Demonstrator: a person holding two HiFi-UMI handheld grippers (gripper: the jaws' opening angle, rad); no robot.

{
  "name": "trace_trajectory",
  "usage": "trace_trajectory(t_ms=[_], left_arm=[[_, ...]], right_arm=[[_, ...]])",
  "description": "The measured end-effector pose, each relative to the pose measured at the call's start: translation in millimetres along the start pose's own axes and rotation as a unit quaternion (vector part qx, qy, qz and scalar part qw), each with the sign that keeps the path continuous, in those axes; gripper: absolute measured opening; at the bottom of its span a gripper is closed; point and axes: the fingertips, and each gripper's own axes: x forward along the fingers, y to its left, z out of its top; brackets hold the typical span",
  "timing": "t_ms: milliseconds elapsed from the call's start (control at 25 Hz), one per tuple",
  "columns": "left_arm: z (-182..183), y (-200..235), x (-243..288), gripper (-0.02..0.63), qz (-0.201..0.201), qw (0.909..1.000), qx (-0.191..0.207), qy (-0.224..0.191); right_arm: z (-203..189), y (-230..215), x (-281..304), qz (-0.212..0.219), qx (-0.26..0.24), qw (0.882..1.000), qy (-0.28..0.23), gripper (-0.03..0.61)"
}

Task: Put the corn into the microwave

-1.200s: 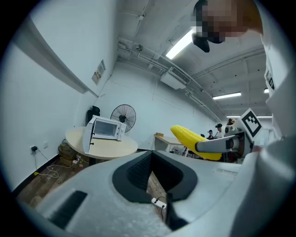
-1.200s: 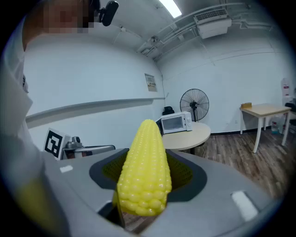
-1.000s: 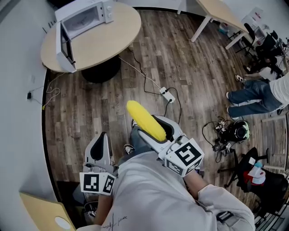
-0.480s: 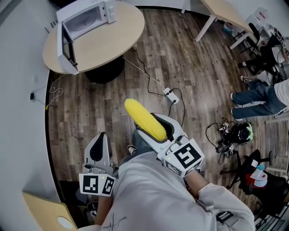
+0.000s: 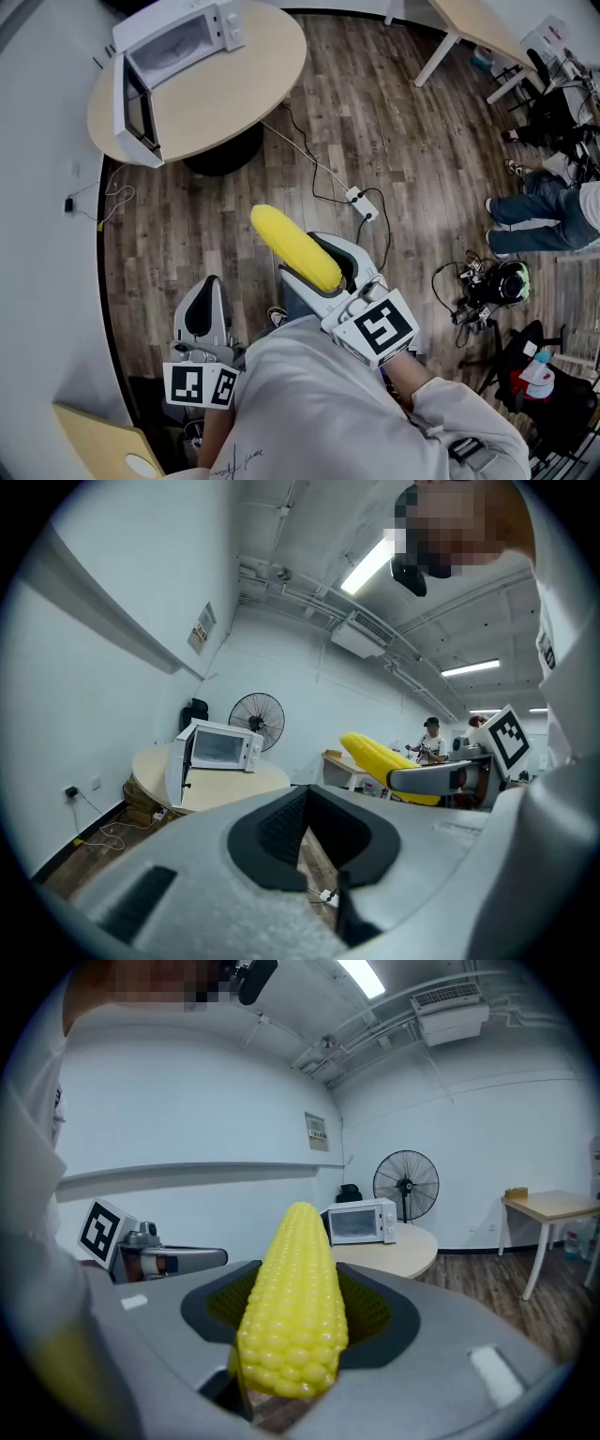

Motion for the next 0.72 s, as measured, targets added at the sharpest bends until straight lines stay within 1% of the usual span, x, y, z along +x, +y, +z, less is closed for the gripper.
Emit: trace_trajectory(t_ms=[360, 720], left_arm=[[10, 18, 66, 0.000, 0.002, 0.9999, -0.008, 0.009], [22, 39, 119, 0.000, 0.022, 0.9997, -0.006, 0.005]], right_arm=[[12, -53, 43, 0.009, 0.004, 1.000, 0.012, 0.264], [24, -104, 81, 0.017, 0.007, 1.000, 0.014, 0.264]])
